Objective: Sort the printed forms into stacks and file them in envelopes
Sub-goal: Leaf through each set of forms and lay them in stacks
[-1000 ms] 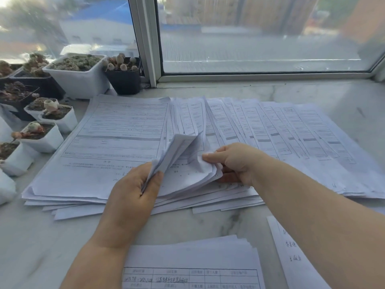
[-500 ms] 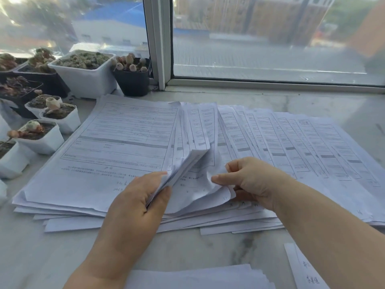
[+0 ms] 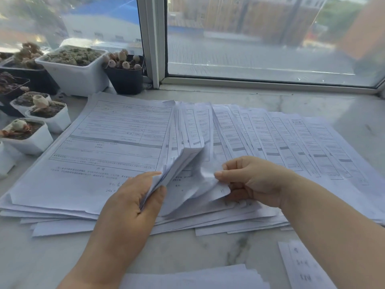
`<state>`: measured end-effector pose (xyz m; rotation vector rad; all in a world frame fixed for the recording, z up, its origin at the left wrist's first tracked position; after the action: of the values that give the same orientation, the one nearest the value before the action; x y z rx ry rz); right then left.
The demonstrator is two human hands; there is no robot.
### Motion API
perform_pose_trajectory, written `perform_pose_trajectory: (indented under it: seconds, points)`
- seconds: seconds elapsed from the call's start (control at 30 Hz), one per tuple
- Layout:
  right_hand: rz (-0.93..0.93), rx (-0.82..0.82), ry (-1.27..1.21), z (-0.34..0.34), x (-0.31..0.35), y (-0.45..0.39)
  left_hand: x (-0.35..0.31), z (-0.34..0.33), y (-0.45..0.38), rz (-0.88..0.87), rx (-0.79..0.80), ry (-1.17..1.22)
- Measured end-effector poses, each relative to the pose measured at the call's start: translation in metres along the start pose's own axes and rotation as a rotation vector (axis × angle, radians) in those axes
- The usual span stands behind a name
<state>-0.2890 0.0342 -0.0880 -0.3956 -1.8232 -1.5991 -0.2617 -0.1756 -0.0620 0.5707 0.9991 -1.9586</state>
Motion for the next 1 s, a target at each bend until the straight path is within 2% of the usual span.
perform_pose_trajectory:
  seconds: [0.13,0.67,0.73,0.87,1.0]
  points:
    - [-0.005,-0.104,0.026,-0.006,0.003,-0.003,0.0,-0.001,0.001,-0.005,0.004,0.0]
    - [-0.092,-0.18,0.008,-0.003,0.004,-0.009,0.002,-0.002,0.001,0.011,-0.007,0.023]
    - [-0.109,-0.146,0.013,-0.001,0.004,-0.01,0.004,-0.002,0.001,0.017,-0.01,0.023]
    - [-0.13,0.053,0.039,-0.001,0.006,-0.006,-0.001,-0.002,0.0,-0.009,0.008,-0.01]
    - [-0.105,0.043,0.225,0.0,0.02,-0.005,-0.002,-0.001,0.0,-0.005,0.004,0.008]
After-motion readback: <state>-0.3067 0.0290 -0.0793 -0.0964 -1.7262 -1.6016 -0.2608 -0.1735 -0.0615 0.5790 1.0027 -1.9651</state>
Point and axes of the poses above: each hand's wrist, its own y-axis away from the middle knuckle, its own z-axis out of the back of the hand, x = y × z, the point moved 7 cm from there along -y, towards the middle knuckle, and after that the axes turned 15 degrees about -z, right-handed, at the moved point
